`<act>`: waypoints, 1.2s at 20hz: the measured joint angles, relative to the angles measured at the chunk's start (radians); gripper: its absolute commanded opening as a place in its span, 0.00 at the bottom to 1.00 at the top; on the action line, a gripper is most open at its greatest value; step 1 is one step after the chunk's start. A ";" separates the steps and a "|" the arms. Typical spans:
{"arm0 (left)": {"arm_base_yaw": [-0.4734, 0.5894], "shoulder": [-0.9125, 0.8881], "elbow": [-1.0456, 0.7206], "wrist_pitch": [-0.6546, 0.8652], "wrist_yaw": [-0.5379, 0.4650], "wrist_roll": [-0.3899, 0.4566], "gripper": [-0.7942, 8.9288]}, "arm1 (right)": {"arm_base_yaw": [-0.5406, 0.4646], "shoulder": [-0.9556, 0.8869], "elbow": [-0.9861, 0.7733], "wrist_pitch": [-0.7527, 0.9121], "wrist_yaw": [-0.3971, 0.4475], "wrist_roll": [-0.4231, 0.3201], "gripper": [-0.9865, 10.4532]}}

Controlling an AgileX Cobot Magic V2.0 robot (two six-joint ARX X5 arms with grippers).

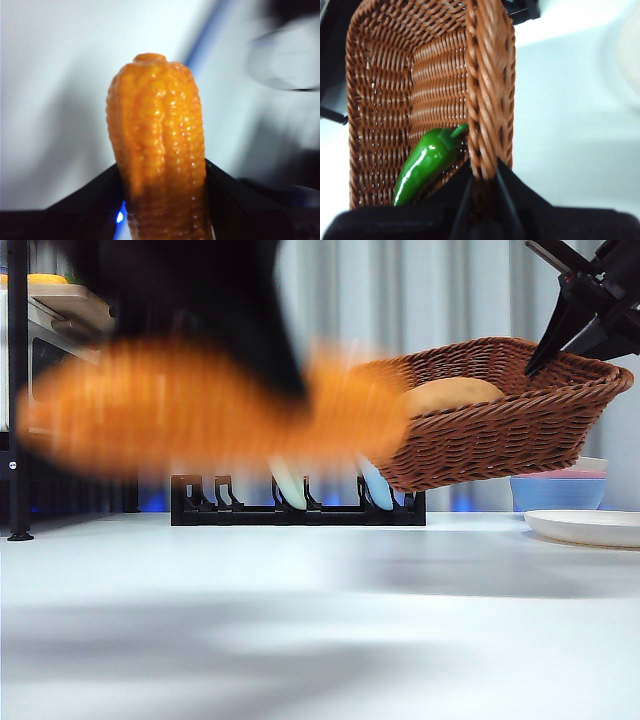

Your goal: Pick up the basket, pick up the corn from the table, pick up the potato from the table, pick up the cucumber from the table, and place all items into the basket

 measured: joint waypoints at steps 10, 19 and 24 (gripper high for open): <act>0.034 -0.104 0.089 0.459 -0.558 0.013 0.07 | 0.190 0.000 0.000 -0.072 -0.001 0.000 0.08; 0.186 0.039 0.089 0.431 -0.576 -0.125 0.09 | 0.329 0.000 0.000 -0.077 0.000 0.000 0.08; 0.187 0.040 0.089 0.422 -0.576 -0.126 0.53 | 0.338 0.000 0.000 -0.077 0.001 0.000 0.08</act>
